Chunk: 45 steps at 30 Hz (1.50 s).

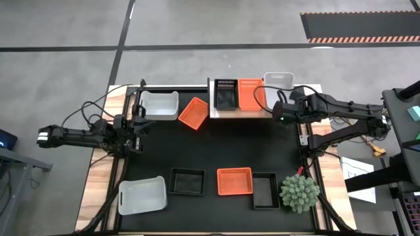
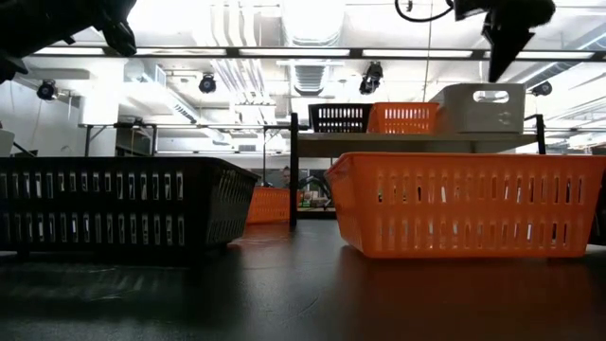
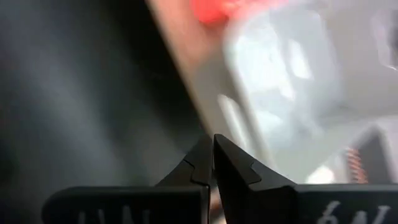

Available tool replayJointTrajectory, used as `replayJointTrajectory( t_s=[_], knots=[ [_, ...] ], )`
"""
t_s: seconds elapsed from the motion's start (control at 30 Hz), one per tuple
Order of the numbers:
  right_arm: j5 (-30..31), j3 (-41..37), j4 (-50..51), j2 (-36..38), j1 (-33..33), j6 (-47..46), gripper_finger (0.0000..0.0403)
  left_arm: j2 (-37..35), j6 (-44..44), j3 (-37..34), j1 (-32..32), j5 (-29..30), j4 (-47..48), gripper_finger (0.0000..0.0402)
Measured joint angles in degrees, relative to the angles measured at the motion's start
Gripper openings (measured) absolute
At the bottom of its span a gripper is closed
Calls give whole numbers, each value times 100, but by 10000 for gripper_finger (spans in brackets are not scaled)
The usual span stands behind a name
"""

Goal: Stack baskets on shelf by color
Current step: Put the middle white bin on the shelf, then stack the top white bin on the white bin on the shelf

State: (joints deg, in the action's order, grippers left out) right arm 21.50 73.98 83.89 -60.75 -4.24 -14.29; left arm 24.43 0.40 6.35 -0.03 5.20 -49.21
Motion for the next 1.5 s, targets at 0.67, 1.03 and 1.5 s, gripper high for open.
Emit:
replayJointTrajectory(
  t_s=[0.67, 1.03, 1.5],
  knots=[
    [359, -3193, -8267, -7, 2559, 2496, 8, 53, -28, -11, 0, 2, 17, 0],
    [359, -3382, -8407, 0, 2613, 1941, 8, 175, -164, -11, 0, 2, 19, 0],
    [358, -3386, -8737, -629, 2613, 1551, 8, 419, -1057, -11, 0, 4, 17, 0]
  ],
)
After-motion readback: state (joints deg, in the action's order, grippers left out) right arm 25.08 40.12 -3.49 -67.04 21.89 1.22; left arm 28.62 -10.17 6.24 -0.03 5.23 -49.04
